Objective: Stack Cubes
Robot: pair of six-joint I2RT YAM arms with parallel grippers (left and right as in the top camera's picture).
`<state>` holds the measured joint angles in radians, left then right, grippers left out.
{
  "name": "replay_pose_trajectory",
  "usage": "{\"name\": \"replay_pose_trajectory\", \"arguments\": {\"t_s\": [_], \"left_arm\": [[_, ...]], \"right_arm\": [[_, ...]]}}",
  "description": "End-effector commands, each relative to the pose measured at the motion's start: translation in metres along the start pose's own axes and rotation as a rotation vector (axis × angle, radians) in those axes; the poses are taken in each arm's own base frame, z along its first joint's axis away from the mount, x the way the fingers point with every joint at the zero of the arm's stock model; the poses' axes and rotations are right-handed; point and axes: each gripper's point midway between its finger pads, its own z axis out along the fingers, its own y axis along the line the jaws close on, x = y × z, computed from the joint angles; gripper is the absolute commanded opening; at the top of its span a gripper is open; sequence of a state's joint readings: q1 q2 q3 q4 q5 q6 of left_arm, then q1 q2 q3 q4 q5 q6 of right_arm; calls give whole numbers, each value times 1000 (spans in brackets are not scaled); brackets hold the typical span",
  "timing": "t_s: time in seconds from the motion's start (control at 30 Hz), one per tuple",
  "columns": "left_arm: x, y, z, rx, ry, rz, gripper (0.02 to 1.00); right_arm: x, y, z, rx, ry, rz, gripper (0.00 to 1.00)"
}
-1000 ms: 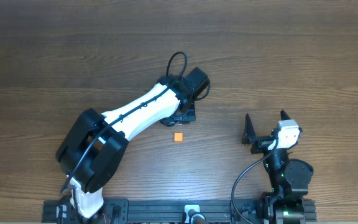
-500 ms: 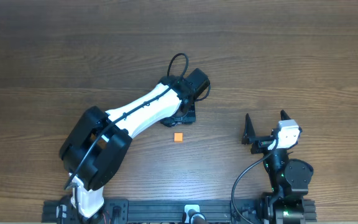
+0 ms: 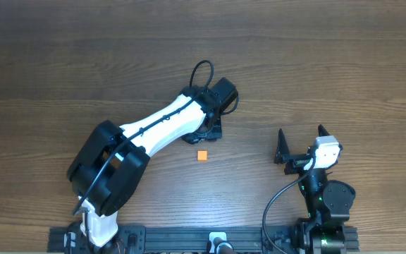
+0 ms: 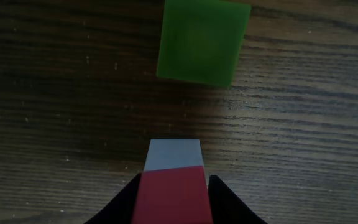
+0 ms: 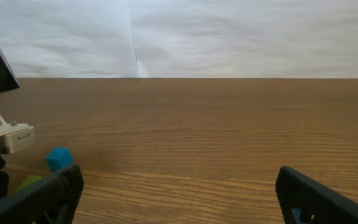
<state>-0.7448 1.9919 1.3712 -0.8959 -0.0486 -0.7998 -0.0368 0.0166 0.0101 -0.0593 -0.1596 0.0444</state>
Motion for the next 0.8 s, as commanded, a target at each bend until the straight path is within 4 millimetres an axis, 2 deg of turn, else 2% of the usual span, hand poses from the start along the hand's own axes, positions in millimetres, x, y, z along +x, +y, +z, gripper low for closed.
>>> {"name": "replay_pose_trajectory", "arguments": {"t_s": [0.03, 0.23, 0.33, 0.43, 0.67, 0.8], "left_arm": [[4, 2, 7, -12, 22, 12, 323], [4, 2, 7, -12, 22, 12, 294], [4, 2, 7, -12, 22, 12, 321], [4, 2, 7, -12, 22, 12, 430], [5, 1, 7, -7, 27, 12, 842], [8, -3, 0, 22, 36, 14, 921]], "right_arm": [[2, -1, 0, 1, 4, -7, 993], [2, -1, 0, 1, 4, -7, 993], [2, -1, 0, 1, 4, -7, 991], [2, -1, 0, 1, 4, -7, 993], [2, -1, 0, 1, 4, -7, 993], [2, -1, 0, 1, 4, -7, 991]]}}
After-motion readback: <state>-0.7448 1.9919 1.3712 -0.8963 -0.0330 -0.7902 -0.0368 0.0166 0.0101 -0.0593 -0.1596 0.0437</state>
